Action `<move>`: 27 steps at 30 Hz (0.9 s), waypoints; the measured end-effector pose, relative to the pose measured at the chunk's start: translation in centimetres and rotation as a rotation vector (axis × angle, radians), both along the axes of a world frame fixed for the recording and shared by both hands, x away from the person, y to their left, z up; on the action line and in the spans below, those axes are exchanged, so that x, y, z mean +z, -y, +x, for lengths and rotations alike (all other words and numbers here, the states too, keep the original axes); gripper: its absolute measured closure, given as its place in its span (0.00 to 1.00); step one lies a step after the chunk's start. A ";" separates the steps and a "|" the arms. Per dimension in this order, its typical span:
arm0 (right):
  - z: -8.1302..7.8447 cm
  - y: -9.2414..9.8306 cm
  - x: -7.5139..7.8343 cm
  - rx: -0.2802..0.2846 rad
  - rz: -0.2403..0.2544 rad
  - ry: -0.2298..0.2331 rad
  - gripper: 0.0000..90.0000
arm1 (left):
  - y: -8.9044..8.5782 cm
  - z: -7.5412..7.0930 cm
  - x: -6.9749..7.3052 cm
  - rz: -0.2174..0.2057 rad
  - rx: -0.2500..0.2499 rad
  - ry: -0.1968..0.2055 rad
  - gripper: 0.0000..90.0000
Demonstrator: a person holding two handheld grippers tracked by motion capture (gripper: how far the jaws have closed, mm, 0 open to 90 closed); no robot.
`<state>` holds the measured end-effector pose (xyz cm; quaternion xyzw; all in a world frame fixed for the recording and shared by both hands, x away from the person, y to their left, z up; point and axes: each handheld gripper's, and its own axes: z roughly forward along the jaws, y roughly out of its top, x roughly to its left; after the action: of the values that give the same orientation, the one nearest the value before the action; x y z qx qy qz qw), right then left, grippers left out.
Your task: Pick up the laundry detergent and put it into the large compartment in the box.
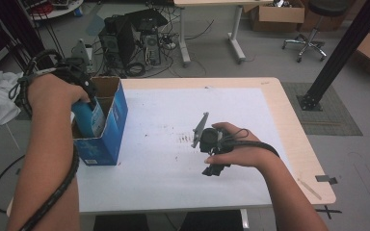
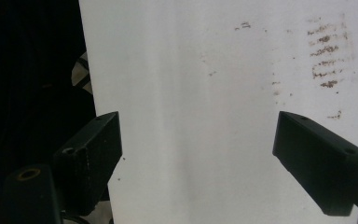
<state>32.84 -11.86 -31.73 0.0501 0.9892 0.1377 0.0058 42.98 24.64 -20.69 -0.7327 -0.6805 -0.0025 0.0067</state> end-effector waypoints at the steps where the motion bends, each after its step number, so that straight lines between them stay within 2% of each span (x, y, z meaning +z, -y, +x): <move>1: 0.0 0.0 0.0 0.001 0.001 0.000 0.18 | 0.0 0.0 -0.3 0.002 0.000 0.001 0.45; 14: -0.1 -0.2 0.1 0.001 0.010 -0.003 0.17 | 0.3 0.2 -3.9 0.001 0.011 -0.024 0.45; 20: -0.1 -0.3 0.1 0.000 0.010 0.001 0.17 | 0.4 0.3 -5.0 0.009 0.000 -0.034 0.45; 27: -0.1 -0.5 -0.2 0.004 0.002 -0.005 0.18 | 0.2 0.4 -6.1 -0.002 0.005 -0.049 0.45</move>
<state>32.71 -11.37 -31.89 0.0483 0.9892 0.1384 0.0031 43.37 24.41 -26.81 -0.7307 -0.6821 0.0161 0.0224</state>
